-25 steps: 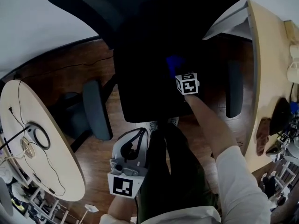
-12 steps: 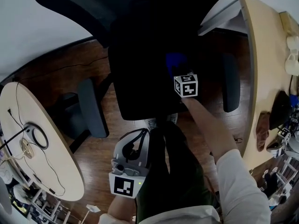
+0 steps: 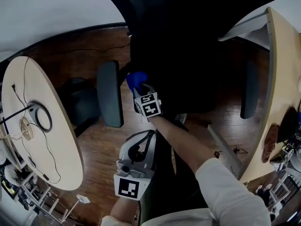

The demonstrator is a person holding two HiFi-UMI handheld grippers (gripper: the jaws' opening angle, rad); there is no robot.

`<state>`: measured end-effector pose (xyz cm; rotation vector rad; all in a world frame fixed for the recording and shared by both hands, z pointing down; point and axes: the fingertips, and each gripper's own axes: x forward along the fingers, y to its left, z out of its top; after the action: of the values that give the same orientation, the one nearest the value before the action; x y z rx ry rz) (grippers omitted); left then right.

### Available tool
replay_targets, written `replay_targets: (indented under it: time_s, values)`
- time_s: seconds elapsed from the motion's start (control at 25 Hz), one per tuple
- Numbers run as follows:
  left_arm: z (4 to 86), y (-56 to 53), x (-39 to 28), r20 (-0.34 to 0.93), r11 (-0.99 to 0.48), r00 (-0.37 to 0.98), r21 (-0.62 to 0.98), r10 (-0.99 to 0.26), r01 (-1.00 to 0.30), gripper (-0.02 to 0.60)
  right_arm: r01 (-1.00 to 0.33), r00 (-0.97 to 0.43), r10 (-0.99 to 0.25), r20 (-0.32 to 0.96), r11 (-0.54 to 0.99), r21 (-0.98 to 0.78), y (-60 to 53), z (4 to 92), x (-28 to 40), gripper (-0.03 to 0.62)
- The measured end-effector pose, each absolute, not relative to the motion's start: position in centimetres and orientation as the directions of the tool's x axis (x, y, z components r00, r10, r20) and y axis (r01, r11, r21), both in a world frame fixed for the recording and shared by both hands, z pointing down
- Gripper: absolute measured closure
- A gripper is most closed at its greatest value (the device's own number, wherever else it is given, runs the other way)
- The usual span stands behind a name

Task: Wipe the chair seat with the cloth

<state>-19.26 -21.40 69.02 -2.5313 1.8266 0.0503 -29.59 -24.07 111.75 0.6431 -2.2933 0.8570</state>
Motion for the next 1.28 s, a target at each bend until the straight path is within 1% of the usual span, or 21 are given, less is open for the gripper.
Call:
replay_targets:
  time_s: [0.12, 0.24, 0.44, 0.6, 0.72, 0.84, 0.92, 1.04, 1.16, 1.28]
  values:
    - [69.3, -21.0, -20.1, -0.038, -0.299, 0.299, 0.003, -0.954, -0.954, 0.546, -0.620, -0.687, -0.245, 0.684, 0.689, -0.376, -25.1, 111.8, -28.6, 0.500]
    - [69.4, -21.2, -20.2, -0.038, -0.303, 0.303, -0.004, -0.952, -0.953, 0.546, -0.645, -0.656, -0.282, 0.700, 0.692, -0.325, -27.0, 112.5, -24.6, 0.500]
    - [68.9, -22.1, -19.1, -0.038, -0.327, 0.327, -0.025, -0.944, -0.945, 0.546, -0.753, -0.532, -0.371, 0.761, 0.619, -0.225, -30.8, 114.7, -11.9, 0.500]
    - [69.0, -23.2, -17.3, -0.031, -0.372, 0.373, -0.035, -0.927, -0.928, 0.546, -0.830, -0.426, -0.447, 0.787, 0.539, -0.143, -33.8, 115.0, -1.3, 0.500]
    - [69.6, -24.1, -15.9, -0.024, -0.396, 0.398, -0.043, -0.917, -0.917, 0.546, -0.872, -0.372, -0.495, 0.785, 0.476, -0.113, -35.7, 114.6, 4.7, 0.500]
    - [70.4, -24.6, -14.9, -0.013, -0.414, 0.414, -0.038, -0.910, -0.910, 0.546, -0.898, -0.342, -0.525, 0.779, 0.427, -0.107, -36.7, 114.4, 8.5, 0.500]
    - [70.8, -24.6, -14.6, -0.007, -0.417, 0.417, -0.035, -0.909, -0.908, 0.546, -0.902, -0.354, -0.537, 0.766, 0.412, -0.127, -36.9, 114.0, 8.8, 0.500]
    - [70.9, -24.1, -15.2, -0.001, -0.403, 0.403, -0.036, -0.915, -0.915, 0.546, -0.885, -0.411, -0.589, 0.696, 0.441, -0.149, -36.7, 111.7, 5.7, 0.502]
    - [71.0, -23.2, -17.2, 0.012, -0.366, 0.366, -0.034, -0.931, -0.930, 0.546, -0.828, -0.521, -0.616, 0.590, 0.534, -0.173, -34.5, 108.5, -0.9, 0.502]
    - [71.9, -22.0, -20.2, 0.033, -0.307, 0.306, -0.025, -0.951, -0.951, 0.546, -0.730, -0.637, -0.579, 0.509, 0.666, -0.155, -30.0, 106.7, -9.3, 0.502]
